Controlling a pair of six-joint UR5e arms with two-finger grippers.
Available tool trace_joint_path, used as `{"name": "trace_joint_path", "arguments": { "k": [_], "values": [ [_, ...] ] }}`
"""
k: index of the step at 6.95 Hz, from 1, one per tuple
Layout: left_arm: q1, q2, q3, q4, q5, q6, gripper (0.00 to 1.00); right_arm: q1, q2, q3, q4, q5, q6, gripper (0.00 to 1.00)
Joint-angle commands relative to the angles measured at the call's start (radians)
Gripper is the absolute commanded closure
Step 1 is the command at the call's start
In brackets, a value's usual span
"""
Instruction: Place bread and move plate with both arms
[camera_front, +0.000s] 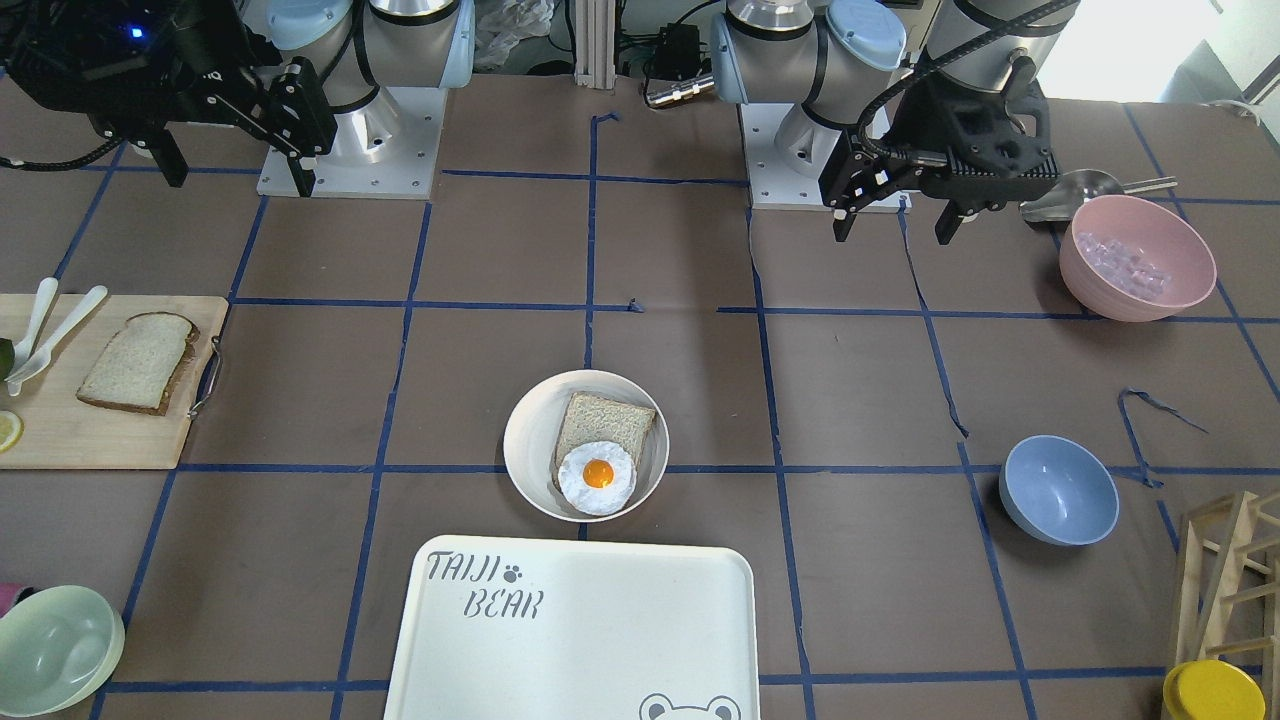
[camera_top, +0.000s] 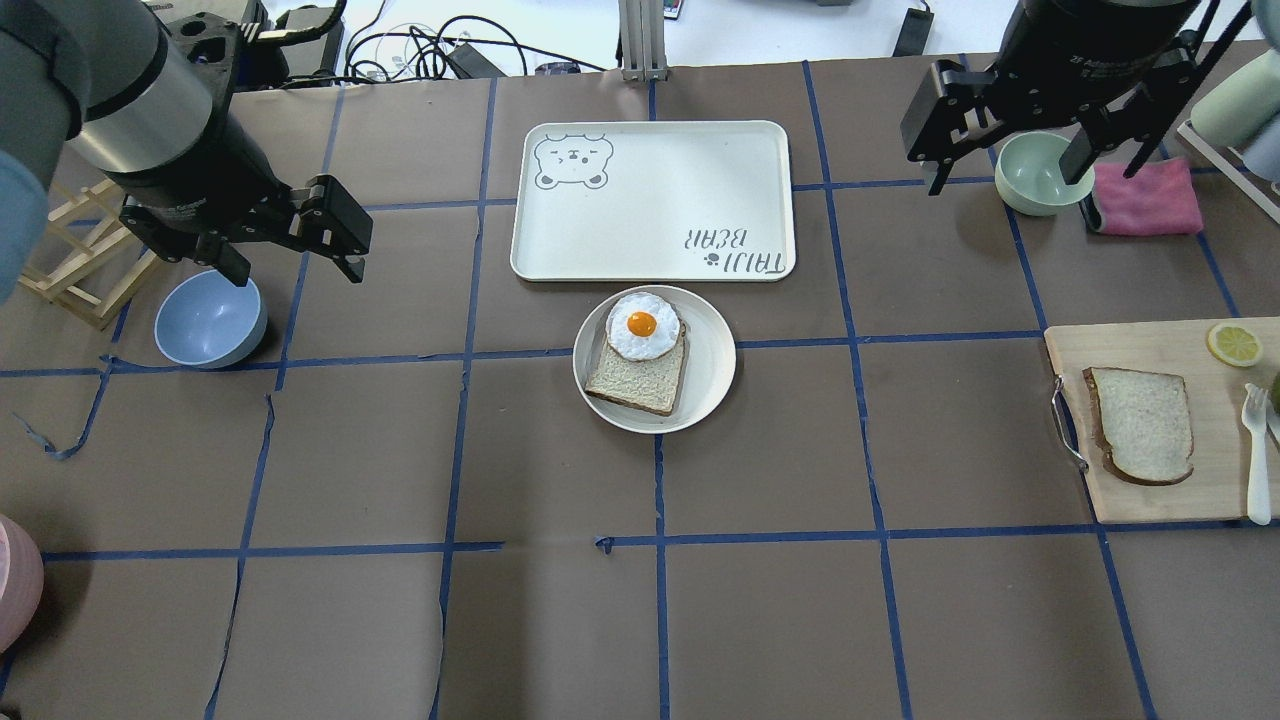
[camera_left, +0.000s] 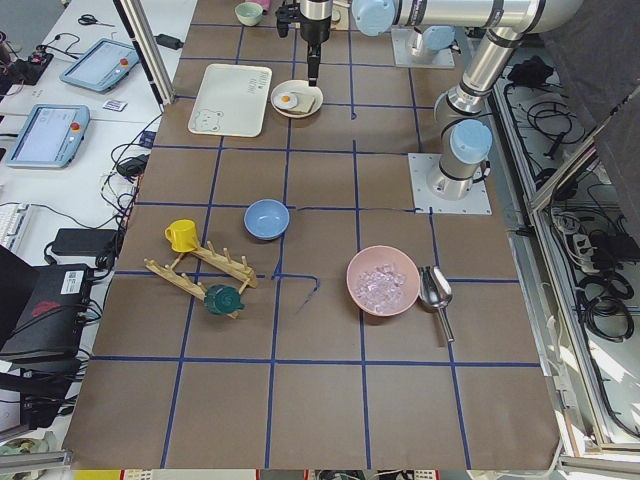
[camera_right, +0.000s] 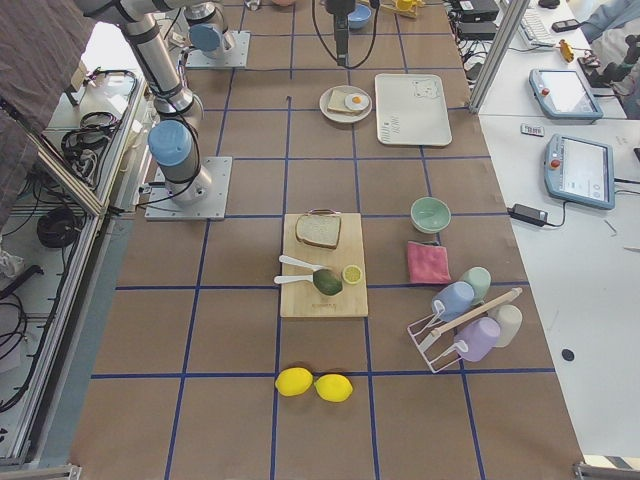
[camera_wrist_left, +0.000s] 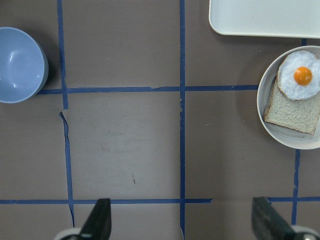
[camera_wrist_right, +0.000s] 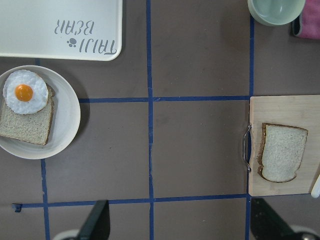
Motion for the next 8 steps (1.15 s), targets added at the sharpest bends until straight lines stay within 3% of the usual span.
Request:
{"name": "trace_joint_path", "arguments": {
  "k": [1,8],
  "values": [
    [0.000,-0.003,-0.001,0.000,-0.001,0.000,0.00,0.003,0.004,-0.005,0.001,0.007,0.003,0.00],
    [0.000,-0.001,-0.002,0.000,0.002,0.000,0.00,-0.004,0.006,-0.004,-0.005,0.013,-0.005,0.00]
  ]
}}
